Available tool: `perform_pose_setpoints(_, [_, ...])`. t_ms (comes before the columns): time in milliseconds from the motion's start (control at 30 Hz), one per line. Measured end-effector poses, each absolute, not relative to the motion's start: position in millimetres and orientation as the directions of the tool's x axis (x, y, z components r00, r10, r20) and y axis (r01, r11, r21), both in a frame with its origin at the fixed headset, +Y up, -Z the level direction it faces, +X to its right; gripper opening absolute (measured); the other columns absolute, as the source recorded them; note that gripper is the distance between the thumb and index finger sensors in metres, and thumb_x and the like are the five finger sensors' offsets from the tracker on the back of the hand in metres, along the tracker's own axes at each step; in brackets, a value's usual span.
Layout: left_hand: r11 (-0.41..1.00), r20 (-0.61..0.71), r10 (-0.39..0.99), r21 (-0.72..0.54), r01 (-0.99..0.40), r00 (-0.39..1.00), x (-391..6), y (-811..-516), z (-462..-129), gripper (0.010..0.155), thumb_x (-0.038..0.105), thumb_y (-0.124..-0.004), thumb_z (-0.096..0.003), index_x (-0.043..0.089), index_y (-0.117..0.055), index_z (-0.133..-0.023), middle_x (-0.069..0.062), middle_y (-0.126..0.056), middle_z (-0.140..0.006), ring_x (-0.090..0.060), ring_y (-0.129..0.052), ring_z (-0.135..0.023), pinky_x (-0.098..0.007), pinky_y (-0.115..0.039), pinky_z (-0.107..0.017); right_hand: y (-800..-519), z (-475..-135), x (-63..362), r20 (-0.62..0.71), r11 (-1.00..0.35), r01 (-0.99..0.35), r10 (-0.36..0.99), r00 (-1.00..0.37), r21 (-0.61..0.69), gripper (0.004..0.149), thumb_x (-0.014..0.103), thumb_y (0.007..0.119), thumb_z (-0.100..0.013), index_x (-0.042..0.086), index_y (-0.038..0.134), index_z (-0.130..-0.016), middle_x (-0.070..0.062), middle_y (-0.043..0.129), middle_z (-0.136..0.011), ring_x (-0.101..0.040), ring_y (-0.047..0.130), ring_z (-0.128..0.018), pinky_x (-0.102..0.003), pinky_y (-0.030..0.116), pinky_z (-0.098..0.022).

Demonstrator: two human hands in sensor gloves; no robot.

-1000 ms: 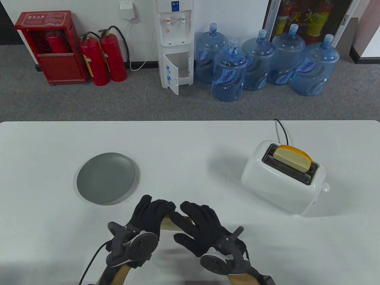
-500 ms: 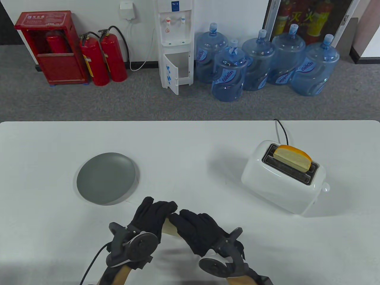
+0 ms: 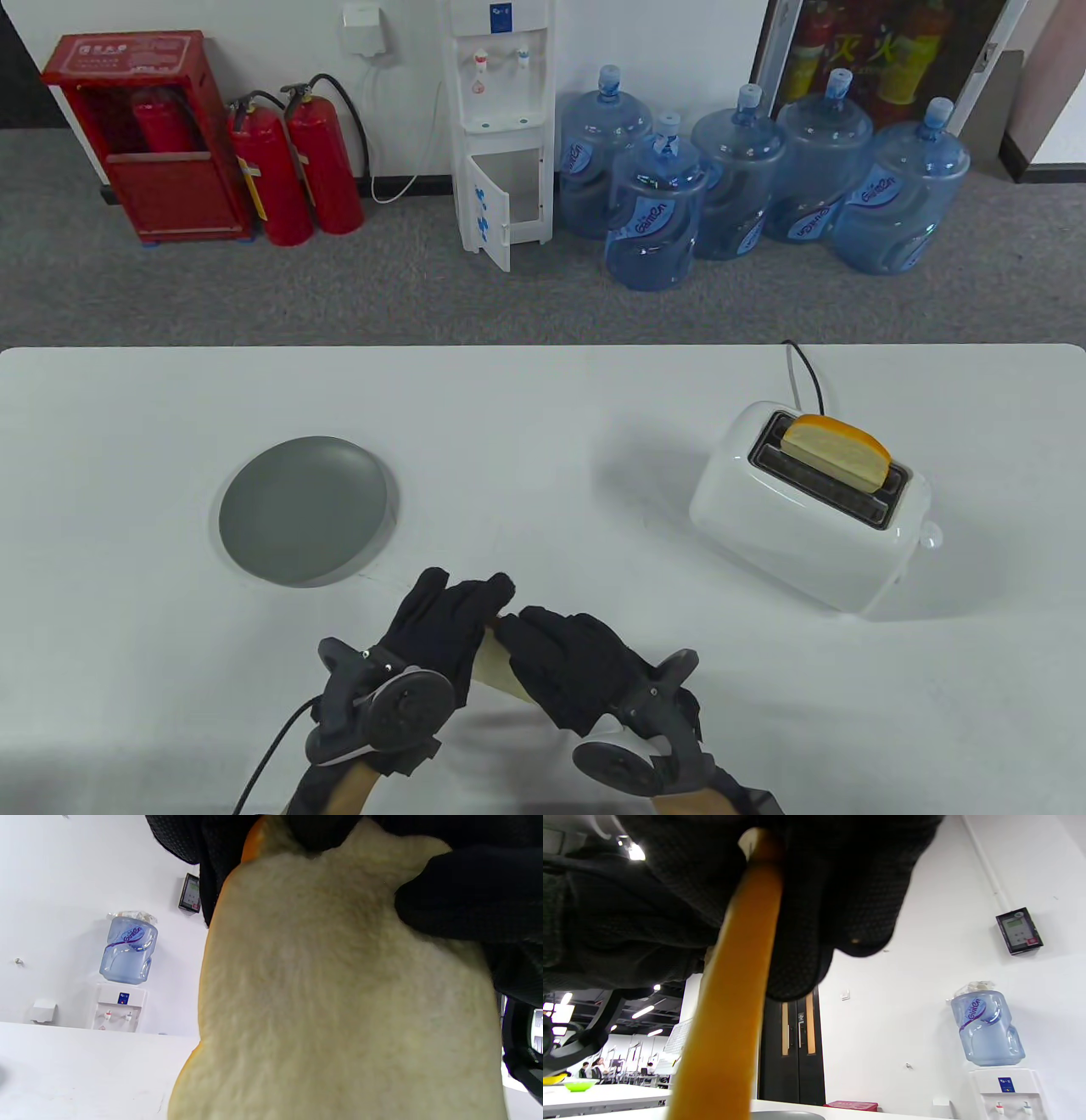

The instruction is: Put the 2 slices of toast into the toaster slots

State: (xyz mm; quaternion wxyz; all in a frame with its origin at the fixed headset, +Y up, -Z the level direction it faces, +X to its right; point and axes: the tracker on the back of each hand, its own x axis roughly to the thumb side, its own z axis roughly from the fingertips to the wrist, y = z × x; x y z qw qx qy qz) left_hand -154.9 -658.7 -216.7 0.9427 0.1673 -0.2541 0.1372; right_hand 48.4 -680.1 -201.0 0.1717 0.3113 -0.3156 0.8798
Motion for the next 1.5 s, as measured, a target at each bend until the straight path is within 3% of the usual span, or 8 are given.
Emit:
perform_pose_setpoints(267, [0.902,0.547,0.144,0.270,-0.337,0.824,-160.1,-657.1,-215.9,0.053,0.033,-0.067,-0.0571,0.032,-0.062,-0.109,0.003,-0.079,-0.106,-0.021,-0.099,-0.091,-0.043,-0.059,-0.082,-679.0,-201.7,51.3,0.648,-0.736,-0.505,0.119,-0.752,-0.451,0.051,0.038,0.085,-0.062,0.036,0.060,-0.106,0.001,0.087,-0.093,-0.001,0.111,-0.059,-0.029,0.097,-0.055])
perform_pose_setpoints(567, [0.870,0.436,0.168,0.357,-0.341,0.884,-185.4,-648.8,-219.8,0.055,0.046,-0.065,-0.0576,0.030,-0.063,-0.110,-0.001,-0.075,-0.111,-0.027,-0.092,-0.099,-0.046,-0.053,-0.082,-678.7,-200.7,54.3,0.635,-0.737,-0.490,0.109,-0.765,-0.464,0.052,0.038,0.085,-0.062,0.034,0.059,-0.107,0.001,0.086,-0.093,-0.002,0.111,-0.059,-0.030,0.097,-0.055])
perform_pose_setpoints(767, [0.877,0.286,0.106,0.424,-0.225,0.952,-204.4,-648.5,-223.6,0.064,0.055,-0.061,-0.0569,0.031,-0.053,-0.115,-0.003,-0.056,-0.122,-0.035,-0.062,-0.116,-0.050,-0.042,-0.083,-678.9,-200.8,54.7,0.626,-0.749,-0.470,0.096,-0.774,-0.467,0.054,0.038,0.085,-0.062,0.033,0.059,-0.108,0.001,0.086,-0.094,-0.003,0.110,-0.060,-0.031,0.096,-0.056])
perform_pose_setpoints(1100, [0.936,0.118,0.057,0.340,-0.095,0.991,-227.9,-660.3,-235.3,0.075,0.069,-0.045,-0.0541,0.037,-0.031,-0.120,-0.006,-0.028,-0.129,-0.044,-0.021,-0.116,-0.062,-0.024,-0.079,-678.2,-202.3,57.5,0.613,-0.749,-0.465,0.099,-0.784,-0.473,0.054,0.038,0.085,-0.062,0.033,0.057,-0.108,0.001,0.086,-0.094,-0.003,0.110,-0.060,-0.031,0.096,-0.056])
perform_pose_setpoints(1500, [0.976,-0.003,0.027,0.215,-0.026,1.000,-259.1,-685.2,-251.5,0.077,0.071,-0.038,-0.0522,0.038,-0.023,-0.121,-0.007,-0.020,-0.129,-0.045,-0.013,-0.115,-0.065,-0.018,-0.076,-678.5,-203.3,58.8,0.611,-0.750,-0.467,0.106,-0.785,-0.469,0.054,0.037,0.084,-0.062,0.034,0.056,-0.108,0.000,0.085,-0.095,-0.005,0.110,-0.061,-0.033,0.096,-0.056])
